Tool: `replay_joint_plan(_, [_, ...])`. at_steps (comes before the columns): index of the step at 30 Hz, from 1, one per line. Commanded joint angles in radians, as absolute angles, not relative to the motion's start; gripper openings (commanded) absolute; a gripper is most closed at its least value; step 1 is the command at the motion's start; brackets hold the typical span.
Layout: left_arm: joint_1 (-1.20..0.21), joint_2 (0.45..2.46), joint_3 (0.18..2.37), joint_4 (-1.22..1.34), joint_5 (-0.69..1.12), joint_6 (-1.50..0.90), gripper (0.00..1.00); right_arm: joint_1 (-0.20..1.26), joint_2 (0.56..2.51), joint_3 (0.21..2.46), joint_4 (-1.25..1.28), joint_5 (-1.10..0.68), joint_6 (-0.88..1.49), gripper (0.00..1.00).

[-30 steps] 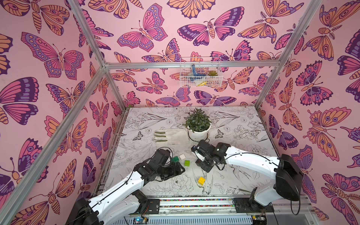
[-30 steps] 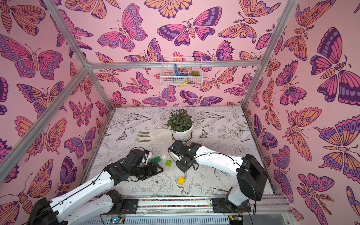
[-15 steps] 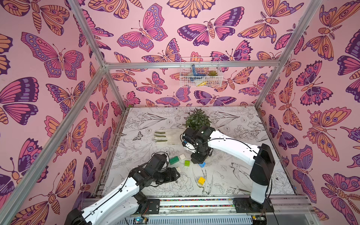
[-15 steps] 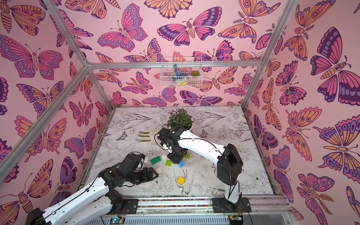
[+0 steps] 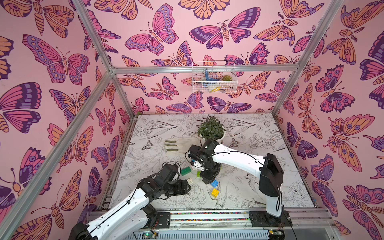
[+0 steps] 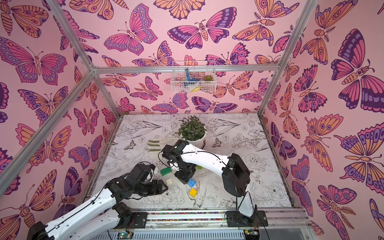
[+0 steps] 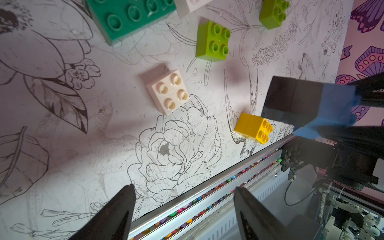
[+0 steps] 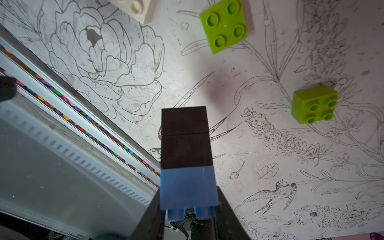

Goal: Assemble a giraffe with lego
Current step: Assemble the lego brick with the lego brick.

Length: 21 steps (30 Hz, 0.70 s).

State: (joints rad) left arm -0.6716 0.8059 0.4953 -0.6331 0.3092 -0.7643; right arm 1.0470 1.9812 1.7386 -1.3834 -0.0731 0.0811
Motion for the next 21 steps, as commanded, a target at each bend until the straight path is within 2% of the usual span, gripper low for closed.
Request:
replay_joint_plan(1, [-0.664,0.787,0.508,-0.678,0.295,-0.739,0.8,1.058,2.01,1.743,-1.394,-0.093,0.088,0.21])
replay_joint_plan(21, [-0.664,0.781,0.502,-0.689,0.287,-0.726,0.8,1.083,2.115,1.767,-1.444,-0.063,0.103,0.22])
